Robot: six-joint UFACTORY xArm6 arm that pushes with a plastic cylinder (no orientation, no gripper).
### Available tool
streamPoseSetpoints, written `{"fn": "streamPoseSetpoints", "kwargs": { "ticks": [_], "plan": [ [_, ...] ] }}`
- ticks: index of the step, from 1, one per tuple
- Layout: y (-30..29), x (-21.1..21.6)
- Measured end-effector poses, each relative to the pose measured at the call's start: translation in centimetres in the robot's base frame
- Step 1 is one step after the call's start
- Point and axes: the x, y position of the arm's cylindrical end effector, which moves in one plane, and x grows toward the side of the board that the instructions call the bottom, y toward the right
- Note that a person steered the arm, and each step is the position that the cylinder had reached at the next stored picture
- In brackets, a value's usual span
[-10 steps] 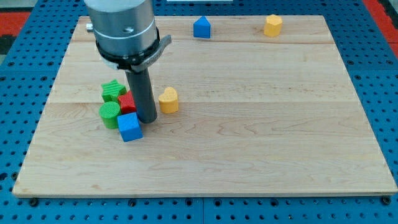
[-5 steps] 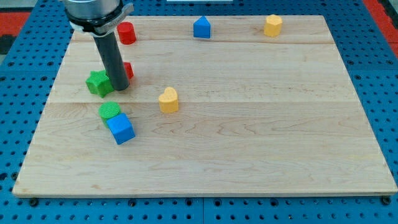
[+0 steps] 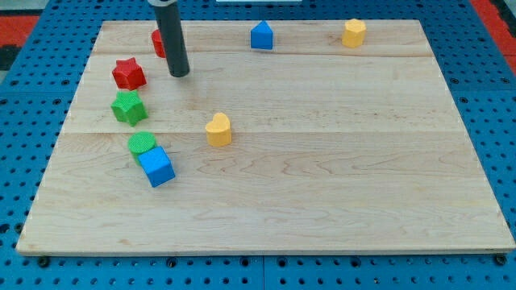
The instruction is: Place the red star left to the green star
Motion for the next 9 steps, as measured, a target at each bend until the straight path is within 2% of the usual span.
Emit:
{"fn": "streamPoseSetpoints", "kwargs": {
  "ticks": [1, 2, 3, 7, 8, 9],
  "plan": [
    [-4.0, -1.5],
    [-8.6, 0.9],
    [-8.8, 6.0],
    [-8.1, 6.4],
    [-11.8, 6.5],
    [-12.5, 12.2]
  ]
}}
